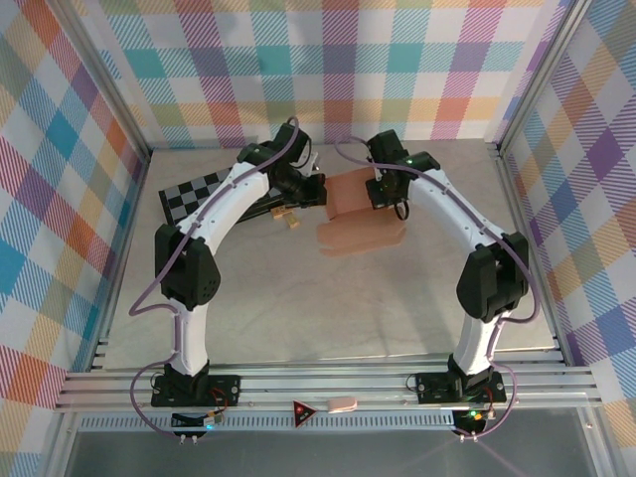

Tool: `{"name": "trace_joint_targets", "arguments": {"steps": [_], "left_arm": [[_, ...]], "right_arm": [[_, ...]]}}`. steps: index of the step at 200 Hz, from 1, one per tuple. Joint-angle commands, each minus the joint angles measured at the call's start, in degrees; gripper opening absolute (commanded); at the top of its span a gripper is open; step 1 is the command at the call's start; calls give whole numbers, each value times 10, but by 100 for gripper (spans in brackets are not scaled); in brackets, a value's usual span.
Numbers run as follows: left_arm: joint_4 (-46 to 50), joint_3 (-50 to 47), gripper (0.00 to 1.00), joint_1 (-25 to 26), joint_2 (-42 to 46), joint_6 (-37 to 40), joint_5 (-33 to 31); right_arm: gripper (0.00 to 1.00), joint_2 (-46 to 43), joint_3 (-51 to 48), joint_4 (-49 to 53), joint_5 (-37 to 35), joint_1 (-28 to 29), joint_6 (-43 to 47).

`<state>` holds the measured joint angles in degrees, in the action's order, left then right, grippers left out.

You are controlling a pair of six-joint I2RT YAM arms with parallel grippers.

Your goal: Fold the paper box

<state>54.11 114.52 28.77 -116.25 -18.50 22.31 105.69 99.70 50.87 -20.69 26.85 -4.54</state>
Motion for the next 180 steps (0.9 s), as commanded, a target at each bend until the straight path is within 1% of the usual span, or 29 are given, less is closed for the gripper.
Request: {"name": "trace_joint_targets", "arguments": {"steps": [1,29,38,59,71,86,101,123,137,151,180], "left_arm": [[18,22,0,6,-5,-19,-8],[19,29,0,6,-9,-19,-2],[17,30,0,7,-10,-21,0],[20,35,0,7,-13,-23,1],[26,38,0,7,-17,-23,-2],[32,39,0,7,-19,-26,-12],[37,40,0,7,-21,-31,-20],[42,42,0,7,-24,-34,-29],[47,46,0,7,-26,-34,-31],[50,49,0,7,-29,-35,-33],[51,53,0,7,-31,-37,-35]], "right_arm": [[0,24,27,32,-104,14,-17],[0,39,45,48,-147,30,-21],[0,41,46,49,-150,34,-22],[11,38,45,45,-142,33,-23],[20,34,51,45,-119,32,-18],[30,36,68,57,-74,26,-15],[37,47,99,90,-24,18,-19],[46,25,97,84,54,13,-21],[48,16,103,90,71,11,-25],[49,17,111,103,70,10,-26],[46,10,89,114,25,9,-30]]}}
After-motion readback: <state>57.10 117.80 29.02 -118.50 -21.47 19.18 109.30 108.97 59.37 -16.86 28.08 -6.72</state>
